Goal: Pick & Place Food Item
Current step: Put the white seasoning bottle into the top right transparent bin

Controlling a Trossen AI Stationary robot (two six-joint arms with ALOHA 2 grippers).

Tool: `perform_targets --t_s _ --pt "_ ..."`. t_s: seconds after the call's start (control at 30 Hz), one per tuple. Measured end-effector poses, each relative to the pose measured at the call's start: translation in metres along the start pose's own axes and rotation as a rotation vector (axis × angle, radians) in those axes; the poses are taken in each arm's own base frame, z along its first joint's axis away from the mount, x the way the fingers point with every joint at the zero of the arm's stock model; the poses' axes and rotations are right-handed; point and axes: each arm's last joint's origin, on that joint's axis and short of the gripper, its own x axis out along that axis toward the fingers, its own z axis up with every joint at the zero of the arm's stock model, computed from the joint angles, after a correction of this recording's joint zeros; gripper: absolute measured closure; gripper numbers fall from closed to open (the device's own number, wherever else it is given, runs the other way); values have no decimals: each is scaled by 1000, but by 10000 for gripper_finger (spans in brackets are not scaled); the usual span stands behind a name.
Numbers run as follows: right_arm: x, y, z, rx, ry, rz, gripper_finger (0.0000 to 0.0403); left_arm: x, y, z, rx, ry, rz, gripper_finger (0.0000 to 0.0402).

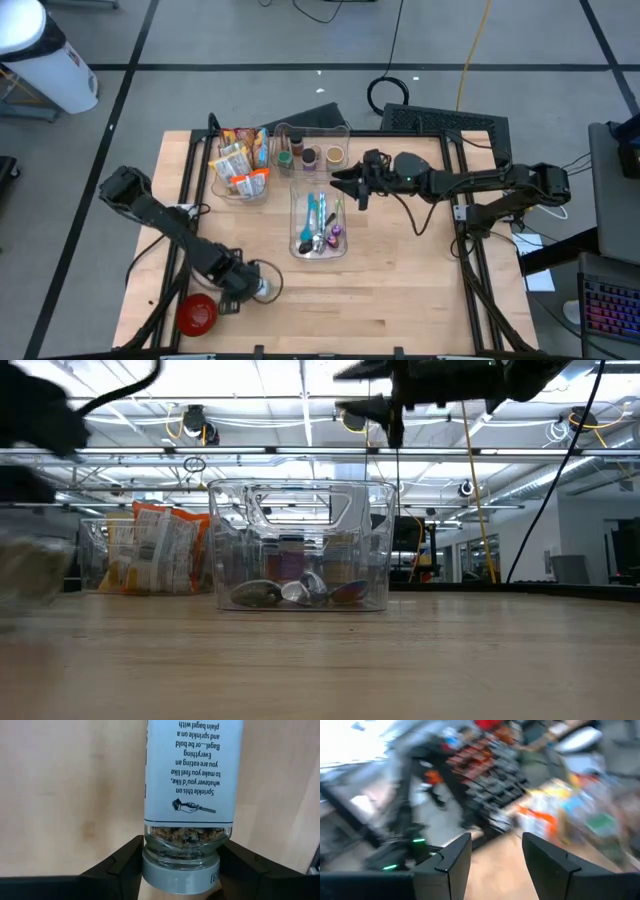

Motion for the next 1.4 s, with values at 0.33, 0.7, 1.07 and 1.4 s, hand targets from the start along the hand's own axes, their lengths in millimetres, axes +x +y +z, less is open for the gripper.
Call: perform_targets --t_s 0.33,0.7,1.07,1.4 --pt "-3 29 32 -131 -151 155 234 -90 46 -1 -179 -295 -161 192" --pt "27 104 77 -487 78 190 233 -192 72 11 -156 -653 -125 192" --pt "66 108 65 -447 207 237 205 -228 91 74 -82 -551 10 192" --pt "71 100 53 -429 285 163 155 -247 90 94 6 -604 14 192"
